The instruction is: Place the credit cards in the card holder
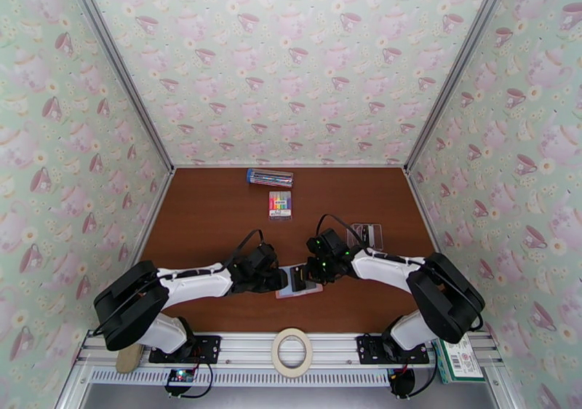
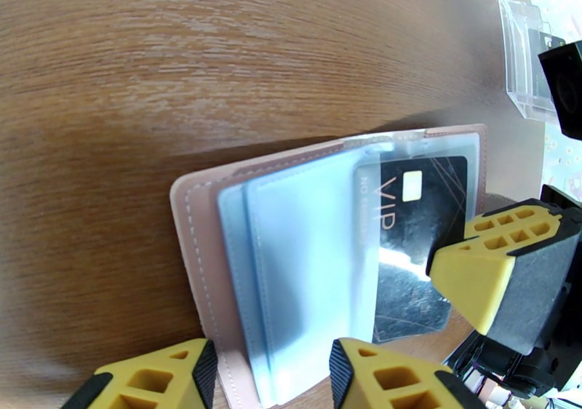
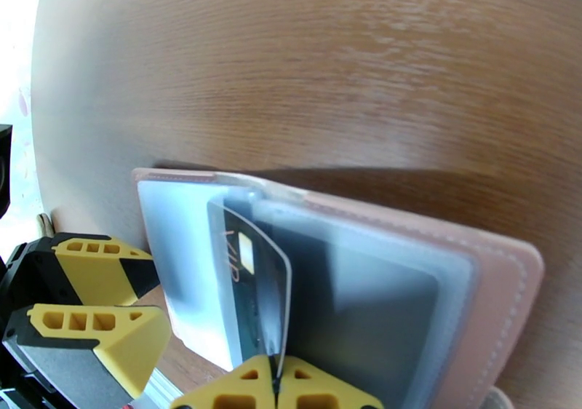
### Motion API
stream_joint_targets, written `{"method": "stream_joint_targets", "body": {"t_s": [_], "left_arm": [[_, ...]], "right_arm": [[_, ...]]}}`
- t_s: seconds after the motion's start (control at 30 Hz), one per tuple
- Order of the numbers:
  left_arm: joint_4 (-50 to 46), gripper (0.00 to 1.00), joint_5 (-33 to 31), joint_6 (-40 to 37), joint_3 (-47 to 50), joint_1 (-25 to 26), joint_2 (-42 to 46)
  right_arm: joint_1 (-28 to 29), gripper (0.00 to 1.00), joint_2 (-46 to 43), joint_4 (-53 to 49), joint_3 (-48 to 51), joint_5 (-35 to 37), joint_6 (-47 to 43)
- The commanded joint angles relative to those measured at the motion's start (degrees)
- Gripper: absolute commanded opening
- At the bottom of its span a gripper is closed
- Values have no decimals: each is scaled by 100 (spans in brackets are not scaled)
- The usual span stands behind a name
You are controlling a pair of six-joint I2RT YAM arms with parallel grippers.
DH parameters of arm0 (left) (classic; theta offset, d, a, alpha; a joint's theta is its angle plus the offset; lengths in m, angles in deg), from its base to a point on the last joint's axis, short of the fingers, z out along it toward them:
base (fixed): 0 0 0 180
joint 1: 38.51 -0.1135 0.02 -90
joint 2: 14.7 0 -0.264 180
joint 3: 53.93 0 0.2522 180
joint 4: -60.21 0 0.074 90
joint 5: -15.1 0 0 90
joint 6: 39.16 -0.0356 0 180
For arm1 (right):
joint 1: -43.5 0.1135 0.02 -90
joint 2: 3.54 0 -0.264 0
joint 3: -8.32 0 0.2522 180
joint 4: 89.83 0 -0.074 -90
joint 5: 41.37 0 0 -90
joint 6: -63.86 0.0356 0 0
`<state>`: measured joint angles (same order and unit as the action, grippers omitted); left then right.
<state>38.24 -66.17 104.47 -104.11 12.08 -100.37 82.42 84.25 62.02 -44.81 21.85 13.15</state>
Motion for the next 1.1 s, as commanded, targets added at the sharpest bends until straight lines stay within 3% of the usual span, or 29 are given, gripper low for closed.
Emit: {"method": "stream_joint_targets", "body": {"t_s": [0.0, 0.17, 0.53, 1.07], "left_arm": [[114, 48, 100, -27, -166, 43, -141], [92, 48, 110, -36, -179, 48, -150], [135, 48, 102, -28, -159, 48, -152], [146, 48, 82, -19, -137, 48, -132]], "right_arm": [[106, 0, 230, -358, 75, 121, 35], [116, 4, 208, -436, 13, 137, 8], [215, 30, 3, -1231, -376, 739, -276], [532, 37, 37, -1634, -837, 1479, -229]]}}
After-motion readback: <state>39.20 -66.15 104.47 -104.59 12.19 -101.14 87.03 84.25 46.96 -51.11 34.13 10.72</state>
